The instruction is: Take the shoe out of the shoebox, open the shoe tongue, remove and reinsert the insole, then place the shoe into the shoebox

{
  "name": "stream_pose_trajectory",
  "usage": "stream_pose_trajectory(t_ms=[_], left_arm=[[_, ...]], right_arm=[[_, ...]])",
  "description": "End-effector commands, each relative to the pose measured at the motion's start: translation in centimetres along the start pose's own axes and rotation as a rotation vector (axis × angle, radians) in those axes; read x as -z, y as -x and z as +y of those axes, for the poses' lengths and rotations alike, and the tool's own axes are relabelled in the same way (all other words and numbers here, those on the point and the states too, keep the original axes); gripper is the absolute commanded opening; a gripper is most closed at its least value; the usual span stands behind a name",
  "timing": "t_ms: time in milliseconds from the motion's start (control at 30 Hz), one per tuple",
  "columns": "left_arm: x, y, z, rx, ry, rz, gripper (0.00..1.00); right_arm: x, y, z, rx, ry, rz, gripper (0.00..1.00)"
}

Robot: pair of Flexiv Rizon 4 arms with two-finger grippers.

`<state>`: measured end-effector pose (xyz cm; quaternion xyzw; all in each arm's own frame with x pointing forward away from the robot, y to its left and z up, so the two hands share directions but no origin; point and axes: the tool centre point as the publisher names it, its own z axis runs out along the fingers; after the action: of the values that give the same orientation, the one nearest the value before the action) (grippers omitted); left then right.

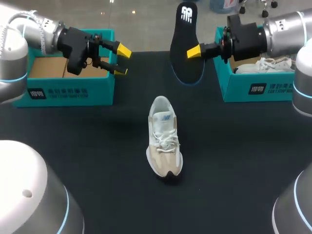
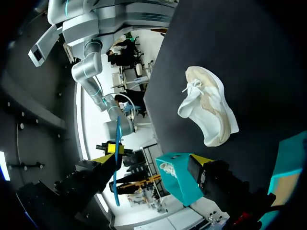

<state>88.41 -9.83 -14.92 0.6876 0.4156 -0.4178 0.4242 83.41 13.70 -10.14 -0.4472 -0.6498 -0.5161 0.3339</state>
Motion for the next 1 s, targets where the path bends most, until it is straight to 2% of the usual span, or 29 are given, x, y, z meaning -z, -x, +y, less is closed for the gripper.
stream_pose_trajectory(t_ms=[33,200,367,433,633,667,1000], left_arm=[[0.5,-0.6,0.2,-0.006,-0.157,0.041,1.00],[1.0,-1.7,-0.2,-0.006,-0.192,0.084,1.00],[1.3,-2.3,-0.5,0.008,-0.219,0.120,1.00],[1.4,-2.7,-0.4,0.033,-0.196,0.147,1.00],[1.4,-2.7,-0.4,0.033,-0.196,0.147,1.00],[1.4,-2.7,-0.4,0.033,-0.196,0.147,1.00],[1.4,-2.7,-0.4,0.033,-0.196,0.147,1.00]], right_arm=[[-0.1,-0.7,0.3,0.042,0.011,-0.007,0.00],[-0.1,-1.6,0.9,0.171,-0.006,0.009,0.00],[-0.4,-2.1,1.6,0.235,-0.001,0.024,0.00],[-0.7,-2.1,1.9,0.248,-0.005,0.024,0.00],[-1.9,-2.3,3.0,0.295,-0.031,0.046,0.00],[-2.1,-2.4,3.1,0.283,-0.030,0.020,0.00],[-2.1,-2.4,3.1,0.283,-0.030,0.020,0.00]])
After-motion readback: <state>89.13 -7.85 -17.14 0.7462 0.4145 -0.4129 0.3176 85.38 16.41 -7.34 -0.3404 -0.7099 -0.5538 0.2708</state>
